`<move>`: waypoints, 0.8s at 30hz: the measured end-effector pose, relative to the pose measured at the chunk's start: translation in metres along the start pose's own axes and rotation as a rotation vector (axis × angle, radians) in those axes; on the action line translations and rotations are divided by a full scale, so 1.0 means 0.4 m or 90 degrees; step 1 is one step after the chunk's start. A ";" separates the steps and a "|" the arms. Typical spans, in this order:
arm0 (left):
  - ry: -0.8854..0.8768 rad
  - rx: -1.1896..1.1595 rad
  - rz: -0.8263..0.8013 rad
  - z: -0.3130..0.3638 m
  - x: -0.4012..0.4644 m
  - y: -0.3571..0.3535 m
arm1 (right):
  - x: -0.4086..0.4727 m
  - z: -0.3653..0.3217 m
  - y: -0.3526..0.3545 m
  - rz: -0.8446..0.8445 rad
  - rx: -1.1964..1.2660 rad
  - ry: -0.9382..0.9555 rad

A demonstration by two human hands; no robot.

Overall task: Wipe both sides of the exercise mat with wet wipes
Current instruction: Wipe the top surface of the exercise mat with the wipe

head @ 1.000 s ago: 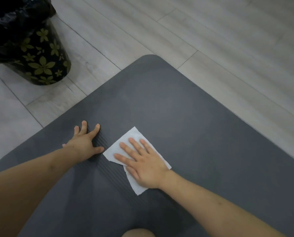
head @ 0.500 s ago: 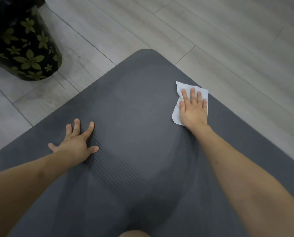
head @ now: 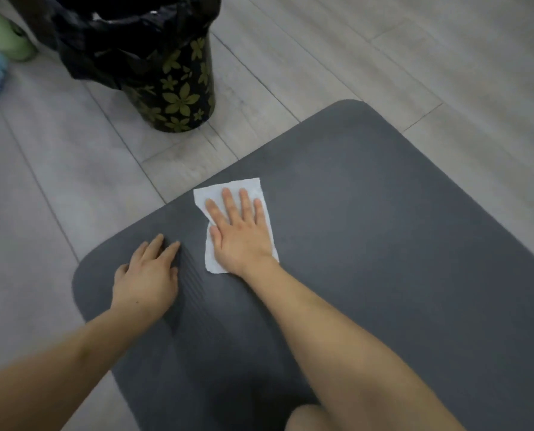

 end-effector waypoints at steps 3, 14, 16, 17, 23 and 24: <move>0.073 0.026 -0.014 -0.119 -0.044 0.022 | 0.042 -0.232 -0.041 -0.058 0.007 0.153; 0.050 0.073 -0.053 -0.185 -0.067 -0.002 | 0.214 0.281 0.094 0.028 -0.057 -0.103; 0.056 0.072 -0.065 -0.192 -0.068 -0.012 | 0.225 0.329 0.099 0.029 -0.073 -0.187; 0.059 0.069 -0.067 -0.193 -0.068 -0.015 | 0.227 0.307 0.094 0.036 -0.074 -0.199; 0.066 0.053 -0.105 -0.196 -0.056 -0.010 | 0.106 -0.144 -0.023 -0.024 -0.033 0.153; 0.059 0.058 -0.115 -0.202 -0.057 -0.006 | 0.067 -0.201 -0.037 -0.044 -0.026 0.207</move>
Point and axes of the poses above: each hand's wrist, its own x-axis towards the middle knuckle, its own y-axis out of the back of the hand, z = x × y, the point moved 4 cm from there along x, towards the middle knuckle, and after that the axes turned 10 degrees about z, right-handed, at the moved point
